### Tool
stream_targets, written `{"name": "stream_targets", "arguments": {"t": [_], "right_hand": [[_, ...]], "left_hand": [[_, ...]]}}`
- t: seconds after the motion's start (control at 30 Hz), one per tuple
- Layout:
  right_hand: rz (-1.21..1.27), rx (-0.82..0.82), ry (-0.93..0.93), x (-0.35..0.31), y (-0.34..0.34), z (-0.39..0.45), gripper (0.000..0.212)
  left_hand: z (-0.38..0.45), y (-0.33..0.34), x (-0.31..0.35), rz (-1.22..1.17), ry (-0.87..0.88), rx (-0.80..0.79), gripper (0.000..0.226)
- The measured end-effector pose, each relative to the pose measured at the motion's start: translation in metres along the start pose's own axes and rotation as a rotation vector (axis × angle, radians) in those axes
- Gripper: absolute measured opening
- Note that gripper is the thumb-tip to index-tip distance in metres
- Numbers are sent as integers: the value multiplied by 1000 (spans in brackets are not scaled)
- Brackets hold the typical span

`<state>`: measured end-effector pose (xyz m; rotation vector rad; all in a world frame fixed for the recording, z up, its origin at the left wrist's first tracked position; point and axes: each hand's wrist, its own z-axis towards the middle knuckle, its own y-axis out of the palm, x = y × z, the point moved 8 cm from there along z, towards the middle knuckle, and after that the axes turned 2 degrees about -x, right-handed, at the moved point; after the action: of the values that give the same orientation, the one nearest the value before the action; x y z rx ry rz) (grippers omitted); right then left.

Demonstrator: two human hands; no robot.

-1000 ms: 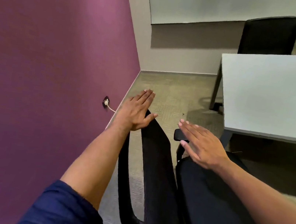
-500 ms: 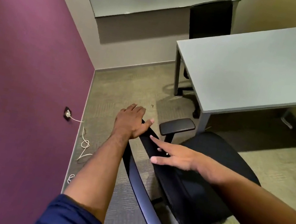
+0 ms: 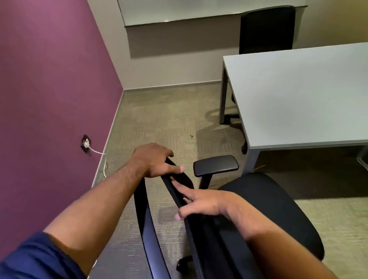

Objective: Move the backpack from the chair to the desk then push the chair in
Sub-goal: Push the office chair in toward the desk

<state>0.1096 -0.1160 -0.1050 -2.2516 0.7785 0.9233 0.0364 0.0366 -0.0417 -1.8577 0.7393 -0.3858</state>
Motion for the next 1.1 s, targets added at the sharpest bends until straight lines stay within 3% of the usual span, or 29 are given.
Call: {"name": "stream_targets", "arguments": {"t": [0.2,0.37,0.47,0.53,0.67,0.77,0.83,1.0,1.1], "right_hand": [[135,8,55,-3,-9,-5,120],[303,141,108,5,-8,10,121],[394,242,172,12,2,6,108],[425,338,255,18,7,-9,92],[421,560,436,25,19,-39,74],[424,682,560,24,31,-54,51],[442,741,576,19,36,-60,55],[483,798,572,11,45,-61,32],[561,831,570,14,57,-62,35]], "left_hand": [[40,-7,2,-202,100,-207,81],[54,11,13,-28,314,-266,68],[52,11,16,-144,437,-274,86],[41,6,21,-180,562,-266,96],[9,-3,31,-131,820,-211,80],[-20,1,33,44,997,-138,88],[-39,8,38,160,1114,-118,96],[-72,26,47,234,1232,-45,107],[-83,36,52,345,1252,59,110]]}}
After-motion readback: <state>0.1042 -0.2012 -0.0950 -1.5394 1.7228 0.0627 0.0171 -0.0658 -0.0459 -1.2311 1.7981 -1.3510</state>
